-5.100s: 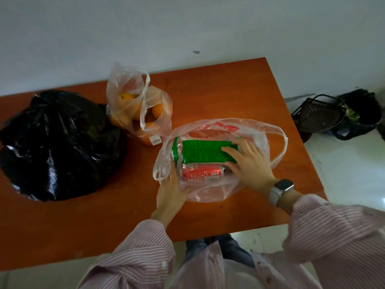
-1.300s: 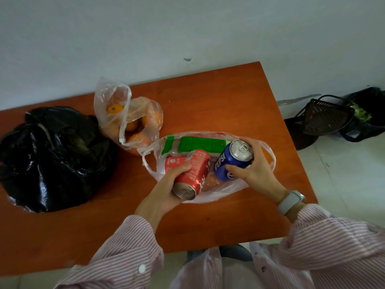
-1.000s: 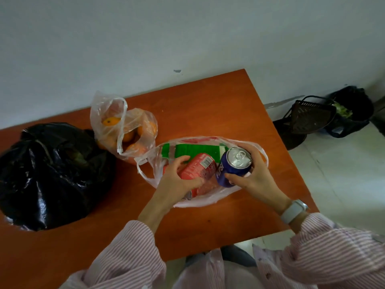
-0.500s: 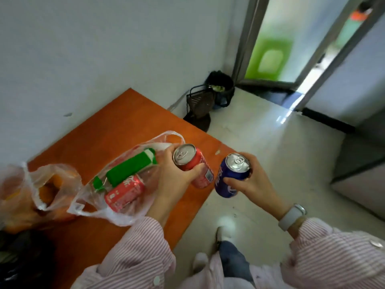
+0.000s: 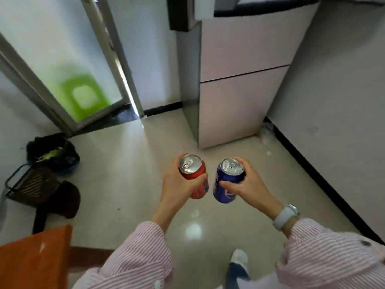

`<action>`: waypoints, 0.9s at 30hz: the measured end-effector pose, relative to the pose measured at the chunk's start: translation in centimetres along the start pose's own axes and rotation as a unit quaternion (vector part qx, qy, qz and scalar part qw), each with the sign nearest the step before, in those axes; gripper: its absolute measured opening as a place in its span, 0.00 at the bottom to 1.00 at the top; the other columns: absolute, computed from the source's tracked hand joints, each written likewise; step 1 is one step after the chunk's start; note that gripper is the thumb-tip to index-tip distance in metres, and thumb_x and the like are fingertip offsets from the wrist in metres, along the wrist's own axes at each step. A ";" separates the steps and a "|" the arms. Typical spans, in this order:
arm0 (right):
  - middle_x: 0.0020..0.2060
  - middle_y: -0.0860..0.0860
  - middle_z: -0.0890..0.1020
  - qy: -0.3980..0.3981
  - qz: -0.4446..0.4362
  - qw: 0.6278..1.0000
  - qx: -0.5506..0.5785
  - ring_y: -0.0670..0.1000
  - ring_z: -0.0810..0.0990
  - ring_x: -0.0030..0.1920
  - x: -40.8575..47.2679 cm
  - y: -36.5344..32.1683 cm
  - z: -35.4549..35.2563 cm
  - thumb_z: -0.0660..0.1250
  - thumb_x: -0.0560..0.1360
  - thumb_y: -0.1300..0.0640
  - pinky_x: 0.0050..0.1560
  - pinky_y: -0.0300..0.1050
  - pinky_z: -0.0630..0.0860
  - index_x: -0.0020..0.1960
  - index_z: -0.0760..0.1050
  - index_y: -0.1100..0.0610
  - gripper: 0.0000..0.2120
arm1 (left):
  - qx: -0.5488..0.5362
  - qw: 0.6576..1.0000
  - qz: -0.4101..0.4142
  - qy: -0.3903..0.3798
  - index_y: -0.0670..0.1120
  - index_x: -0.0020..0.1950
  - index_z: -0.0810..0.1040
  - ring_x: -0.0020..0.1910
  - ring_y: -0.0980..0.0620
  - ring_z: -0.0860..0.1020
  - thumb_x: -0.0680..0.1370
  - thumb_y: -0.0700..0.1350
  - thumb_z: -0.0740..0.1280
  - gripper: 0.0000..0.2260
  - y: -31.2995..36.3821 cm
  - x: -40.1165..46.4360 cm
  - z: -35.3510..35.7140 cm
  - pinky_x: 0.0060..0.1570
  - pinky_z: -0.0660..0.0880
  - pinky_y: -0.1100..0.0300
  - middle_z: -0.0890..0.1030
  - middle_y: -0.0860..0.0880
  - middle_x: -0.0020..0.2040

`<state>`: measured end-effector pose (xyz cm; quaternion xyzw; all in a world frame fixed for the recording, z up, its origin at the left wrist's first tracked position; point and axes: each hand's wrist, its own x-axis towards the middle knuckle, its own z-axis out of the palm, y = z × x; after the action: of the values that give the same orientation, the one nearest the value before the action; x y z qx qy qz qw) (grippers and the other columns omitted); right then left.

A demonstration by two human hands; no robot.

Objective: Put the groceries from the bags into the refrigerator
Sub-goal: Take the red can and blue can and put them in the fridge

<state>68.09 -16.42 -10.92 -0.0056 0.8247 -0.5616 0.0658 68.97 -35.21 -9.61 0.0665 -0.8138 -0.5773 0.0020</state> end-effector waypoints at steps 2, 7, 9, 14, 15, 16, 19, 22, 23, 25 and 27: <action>0.50 0.43 0.74 0.041 0.017 0.999 0.001 0.43 0.75 0.50 1.5 2.0 -5.5 0.76 0.63 0.62 0.43 0.28 0.72 0.57 0.66 0.48 0.29 | 0.007 0.999 0.014 -0.046 0.53 0.59 0.71 0.52 0.55 0.77 0.64 0.43 0.77 0.27 2.2 3.0 5.5 0.48 0.74 0.66 0.77 0.53 0.54; 0.50 0.40 0.73 0.115 0.038 0.993 -0.004 0.42 0.74 0.49 6.4 5.3 -17.7 0.76 0.63 0.59 0.43 0.28 0.69 0.58 0.65 0.47 0.29 | 0.022 0.993 0.059 -0.100 0.52 0.56 0.72 0.49 0.59 0.77 0.63 0.43 0.77 0.24 7.5 10.5 18.2 0.44 0.72 0.70 0.79 0.54 0.51; 0.52 0.43 0.74 0.126 0.037 0.991 -0.019 0.44 0.74 0.51 8.5 5.8 -21.7 0.76 0.63 0.57 0.45 0.31 0.69 0.58 0.65 0.45 0.29 | 0.030 0.991 0.066 -0.115 0.52 0.57 0.72 0.50 0.58 0.77 0.63 0.44 0.77 0.25 9.6 13.3 22.0 0.46 0.72 0.68 0.79 0.54 0.52; 0.53 0.46 0.76 0.166 0.023 0.986 -0.021 0.48 0.76 0.53 14.9 6.0 -29.4 0.77 0.62 0.56 0.51 0.40 0.72 0.56 0.65 0.43 0.29 | 0.045 0.982 0.120 -0.136 0.53 0.60 0.70 0.52 0.57 0.76 0.64 0.47 0.77 0.27 15.1 20.7 28.0 0.46 0.72 0.68 0.77 0.55 0.54; 0.52 0.45 0.76 0.173 0.017 0.985 -0.013 0.48 0.76 0.53 16.5 5.8 -30.6 0.77 0.62 0.57 0.50 0.37 0.72 0.57 0.65 0.44 0.29 | 0.046 0.981 0.131 -0.135 0.54 0.60 0.69 0.50 0.58 0.75 0.65 0.47 0.77 0.28 16.3 22.2 28.7 0.44 0.70 0.71 0.76 0.56 0.54; 0.51 0.45 0.75 0.178 0.009 0.984 -0.008 0.47 0.76 0.52 18.1 5.3 -31.7 0.77 0.63 0.58 0.47 0.34 0.71 0.57 0.66 0.45 0.29 | 0.045 0.980 0.142 -0.130 0.54 0.60 0.69 0.49 0.60 0.75 0.65 0.46 0.77 0.27 17.4 23.8 29.3 0.42 0.70 0.73 0.76 0.57 0.52; 0.49 0.42 0.75 0.184 -0.023 0.983 0.002 0.43 0.75 0.49 23.7 3.2 -34.8 0.76 0.63 0.60 0.43 0.28 0.70 0.59 0.66 0.49 0.29 | 0.041 0.978 0.172 -0.114 0.53 0.58 0.70 0.47 0.63 0.76 0.66 0.45 0.76 0.25 21.2 29.1 30.4 0.40 0.72 0.74 0.76 0.57 0.50; 0.48 0.42 0.75 0.189 -0.066 0.980 0.016 0.44 0.76 0.49 30.2 0.3 -37.6 0.77 0.63 0.60 0.47 0.32 0.72 0.59 0.66 0.49 0.30 | 0.039 0.972 0.210 -0.094 0.49 0.61 0.71 0.53 0.54 0.76 0.66 0.45 0.76 0.26 25.1 34.7 30.6 0.53 0.75 0.61 0.77 0.51 0.56; 0.49 0.42 0.75 0.190 -0.078 0.978 0.024 0.46 0.76 0.50 32.4 -0.8 -38.5 0.77 0.63 0.60 0.48 0.35 0.73 0.59 0.66 0.49 0.30 | 0.037 0.972 0.218 -0.084 0.48 0.62 0.71 0.54 0.53 0.76 0.66 0.45 0.76 0.27 26.6 36.5 30.5 0.55 0.74 0.58 0.77 0.50 0.57; 0.50 0.44 0.76 0.182 -0.108 0.977 0.037 0.47 0.76 0.51 36.4 -3.5 -39.9 0.77 0.63 0.60 0.49 0.38 0.74 0.60 0.66 0.48 0.30 | 0.037 0.970 0.236 -0.047 0.49 0.61 0.71 0.54 0.53 0.76 0.65 0.46 0.76 0.27 29.3 39.9 29.6 0.55 0.74 0.57 0.77 0.50 0.57; 0.50 0.44 0.75 0.167 -0.145 0.974 0.046 0.44 0.76 0.50 39.8 -6.5 -41.2 0.76 0.64 0.60 0.45 0.32 0.74 0.60 0.66 0.49 0.30 | 0.044 0.963 0.267 0.002 0.51 0.60 0.72 0.53 0.54 0.77 0.64 0.47 0.76 0.27 32.3 42.6 28.4 0.55 0.76 0.55 0.78 0.52 0.56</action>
<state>23.45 16.03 5.91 -0.0279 0.7880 -0.5953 -0.1544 21.03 -2.79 8.11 -0.1522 -0.8269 -0.5189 0.1544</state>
